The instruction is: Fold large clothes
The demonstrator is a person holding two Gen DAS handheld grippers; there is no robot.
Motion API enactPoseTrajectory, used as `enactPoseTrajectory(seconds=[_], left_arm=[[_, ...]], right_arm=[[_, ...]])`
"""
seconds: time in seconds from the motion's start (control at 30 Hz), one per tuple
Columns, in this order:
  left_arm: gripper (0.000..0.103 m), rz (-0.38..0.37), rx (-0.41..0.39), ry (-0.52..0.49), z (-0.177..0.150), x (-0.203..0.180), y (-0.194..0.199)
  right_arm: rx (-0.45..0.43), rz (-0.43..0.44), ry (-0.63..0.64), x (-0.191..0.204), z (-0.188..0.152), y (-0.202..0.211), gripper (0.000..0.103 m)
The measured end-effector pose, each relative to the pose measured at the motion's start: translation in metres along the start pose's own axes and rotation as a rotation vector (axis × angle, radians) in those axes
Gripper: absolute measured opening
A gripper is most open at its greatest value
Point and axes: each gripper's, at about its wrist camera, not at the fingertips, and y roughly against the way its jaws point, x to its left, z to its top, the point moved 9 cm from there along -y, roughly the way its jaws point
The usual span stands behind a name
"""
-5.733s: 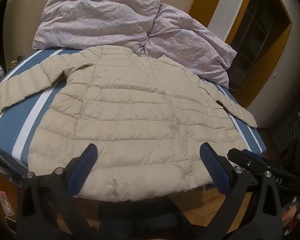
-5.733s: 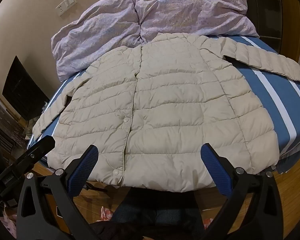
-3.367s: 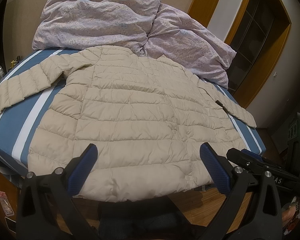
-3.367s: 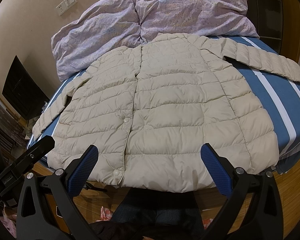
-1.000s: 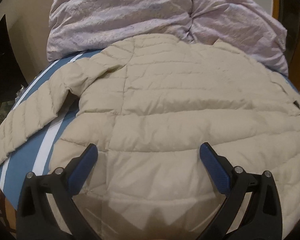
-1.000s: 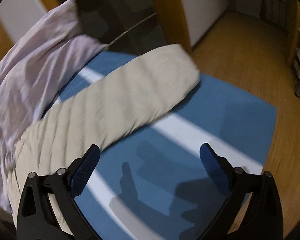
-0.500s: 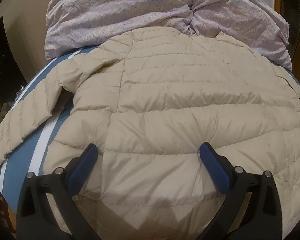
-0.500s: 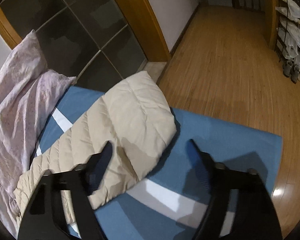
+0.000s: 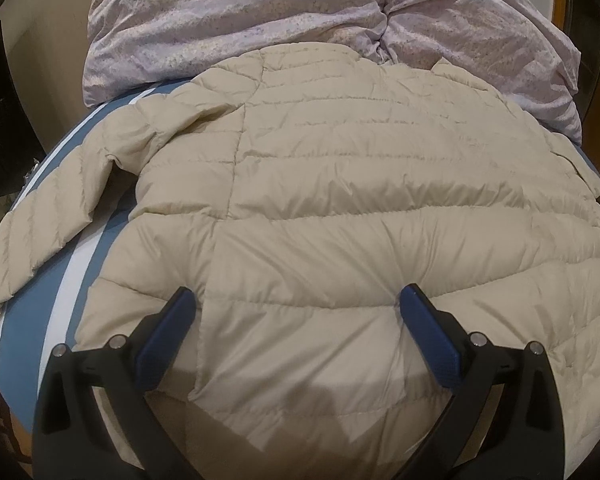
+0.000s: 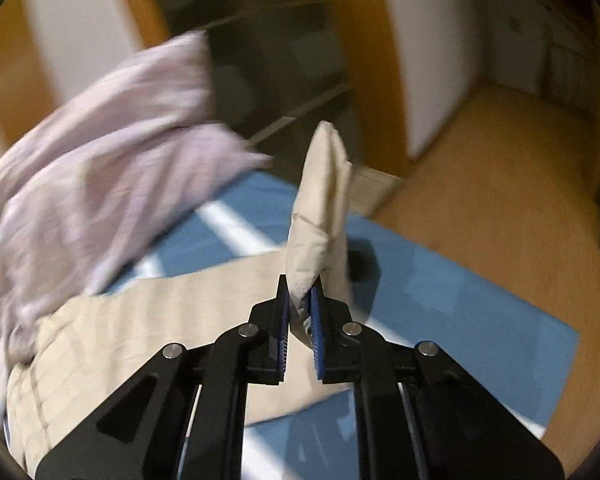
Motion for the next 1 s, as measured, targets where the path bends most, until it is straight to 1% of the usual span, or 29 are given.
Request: enactPoseTrajectory(seconds=[0.07, 0.1, 0.13, 0.2, 0.23, 0.3, 0.47, 0.5, 0.6, 0.63, 0.7, 0.73, 0.77, 0.8, 0.83, 0.87, 0.9, 1.0], left_arm=[[0.101, -0.002, 0.001, 0.002, 0.0, 0.0, 0.0], [0.101, -0.003, 0.001, 0.003, 0.0, 0.0, 0.0], [0.101, -0.004, 0.0, 0.004, 0.0, 0.0, 0.0], [0.101, -0.004, 0.0, 0.004, 0.0, 0.0, 0.0], [0.101, -0.004, 0.0, 0.004, 0.0, 0.0, 0.0], [0.101, -0.004, 0.0, 0.004, 0.0, 0.0, 0.0], [0.101, -0.01, 0.002, 0.007, 0.0, 0.0, 0.0], [0.101, -0.01, 0.003, 0.008, 0.0, -0.001, 0.0], [0.101, -0.01, 0.002, 0.008, 0.0, 0.0, 0.0], [0.101, -0.011, 0.002, 0.009, 0.0, 0.0, 0.0], [0.101, -0.016, 0.002, 0.01, 0.0, -0.001, 0.0], [0.101, -0.019, 0.003, 0.011, 0.0, 0.0, 0.0], [0.101, -0.022, 0.002, 0.011, 0.0, 0.0, 0.0], [0.101, -0.024, 0.002, 0.011, 0.0, 0.0, 0.0], [0.101, -0.026, 0.002, 0.012, -0.001, 0.001, 0.0], [0.101, -0.027, 0.002, 0.012, -0.001, 0.0, 0.001], [0.101, -0.026, 0.003, 0.012, -0.001, 0.0, 0.001], [0.101, -0.027, 0.003, 0.012, -0.001, 0.001, 0.001]], right_arm=[[0.002, 0.057, 0.066, 0.038, -0.004, 0.006, 0.01], [0.008, 0.1, 0.119, 0.068, -0.01, 0.01, 0.01], [0.015, 0.129, 0.155, 0.088, -0.016, 0.012, 0.01], [0.041, 0.206, 0.239, 0.138, -0.034, 0.017, 0.01], [0.053, 0.235, 0.269, 0.156, -0.043, 0.019, 0.01], [0.087, 0.31, 0.347, 0.203, -0.069, 0.023, 0.01], [0.17, 0.443, 0.488, 0.289, -0.137, 0.036, 0.01], [0.183, 0.461, 0.505, 0.3, -0.146, 0.04, 0.01], [0.229, 0.522, 0.579, 0.334, -0.189, 0.051, 0.01], [0.238, 0.528, 0.599, 0.343, -0.196, 0.052, 0.01], [0.231, 0.508, 0.636, 0.352, -0.207, 0.052, 0.011], [0.213, 0.471, 0.66, 0.352, -0.208, 0.051, 0.011], [0.186, 0.428, 0.674, 0.348, -0.204, 0.049, 0.014], [0.169, 0.394, 0.681, 0.345, -0.199, 0.044, 0.027], [0.144, 0.342, 0.682, 0.337, -0.19, 0.038, 0.037], [0.124, 0.292, 0.669, 0.326, -0.179, 0.032, 0.054], [0.112, 0.262, 0.657, 0.319, -0.171, 0.027, 0.059], [0.08, 0.138, 0.602, 0.274, -0.136, 0.007, 0.059]])
